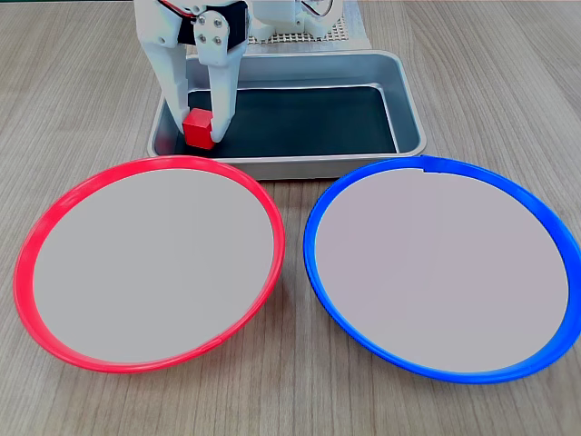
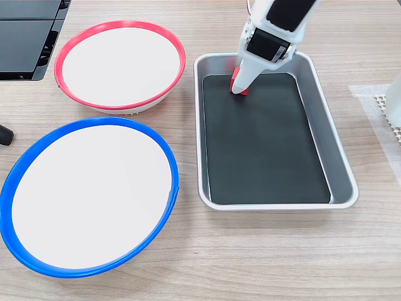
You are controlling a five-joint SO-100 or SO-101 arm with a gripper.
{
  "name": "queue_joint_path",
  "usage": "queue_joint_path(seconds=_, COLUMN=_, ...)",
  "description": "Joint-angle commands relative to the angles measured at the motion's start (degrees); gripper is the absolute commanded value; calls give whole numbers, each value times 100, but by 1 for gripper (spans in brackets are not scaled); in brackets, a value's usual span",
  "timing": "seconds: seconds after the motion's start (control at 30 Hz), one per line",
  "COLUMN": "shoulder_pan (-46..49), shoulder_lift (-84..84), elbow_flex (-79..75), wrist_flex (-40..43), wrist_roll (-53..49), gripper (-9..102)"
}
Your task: Move a red block from tray to red dish
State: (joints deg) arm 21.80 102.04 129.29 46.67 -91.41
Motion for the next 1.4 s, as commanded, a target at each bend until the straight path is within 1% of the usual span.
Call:
queue_joint_path(seconds=0.0, shoulder_pan=-299, shoulder_lift=580, elbow_flex=-141, wrist_flex=290, wrist_roll=686, gripper=0)
queue_joint_path(seconds=0.13, shoulder_pan=-879, shoulder_lift=1371, elbow_flex=-782, wrist_flex=1143, wrist_roll=2241, gripper=0)
queue_joint_path(seconds=0.2, shoulder_pan=-1204, shoulder_lift=1679, elbow_flex=-1459, wrist_flex=1600, wrist_roll=3199, gripper=0)
queue_joint_path(seconds=0.23, shoulder_pan=-1354, shoulder_lift=1723, elbow_flex=-2057, wrist_flex=1811, wrist_roll=3823, gripper=0)
queue_joint_path(seconds=0.33, shoulder_pan=-1354, shoulder_lift=1230, elbow_flex=-3507, wrist_flex=1969, wrist_roll=4913, gripper=0)
queue_joint_path(seconds=0.43, shoulder_pan=-1055, shoulder_lift=457, elbow_flex=-4544, wrist_flex=1837, wrist_roll=5370, gripper=0)
queue_joint_path(seconds=0.53, shoulder_pan=-729, shoulder_lift=-352, elbow_flex=-5150, wrist_flex=1459, wrist_roll=5414, gripper=0)
queue_joint_path(seconds=0.63, shoulder_pan=-483, shoulder_lift=-1143, elbow_flex=-5317, wrist_flex=940, wrist_roll=5062, gripper=0)
queue_joint_path(seconds=0.8, shoulder_pan=-316, shoulder_lift=-2188, elbow_flex=-4878, wrist_flex=-202, wrist_roll=4438, gripper=0)
queue_joint_path(seconds=0.83, shoulder_pan=-316, shoulder_lift=-2355, elbow_flex=-4746, wrist_flex=-457, wrist_roll=4333, gripper=0)
queue_joint_path(seconds=0.87, shoulder_pan=-316, shoulder_lift=-2602, elbow_flex=-4535, wrist_flex=-888, wrist_roll=4219, gripper=0)
queue_joint_path(seconds=0.9, shoulder_pan=-334, shoulder_lift=-2716, elbow_flex=-4474, wrist_flex=-1046, wrist_roll=4140, gripper=1)
queue_joint_path(seconds=0.97, shoulder_pan=-369, shoulder_lift=-2936, elbow_flex=-4438, wrist_flex=-1310, wrist_roll=4131, gripper=7)
queue_joint_path(seconds=1.0, shoulder_pan=-396, shoulder_lift=-3015, elbow_flex=-4456, wrist_flex=-1406, wrist_roll=4122, gripper=12)
queue_joint_path(seconds=1.07, shoulder_pan=-431, shoulder_lift=-3076, elbow_flex=-4482, wrist_flex=-1608, wrist_roll=4157, gripper=26)
queue_joint_path(seconds=1.13, shoulder_pan=-475, shoulder_lift=-3032, elbow_flex=-4518, wrist_flex=-1749, wrist_roll=4219, gripper=33)
queue_joint_path(seconds=1.23, shoulder_pan=-536, shoulder_lift=-2751, elbow_flex=-4456, wrist_flex=-1960, wrist_roll=4447, gripper=37)
queue_joint_path(seconds=1.27, shoulder_pan=-571, shoulder_lift=-2628, elbow_flex=-4403, wrist_flex=-2030, wrist_roll=4482, gripper=37)
queue_joint_path(seconds=1.37, shoulder_pan=-703, shoulder_lift=-1969, elbow_flex=-4307, wrist_flex=-2312, wrist_roll=5212, gripper=35)
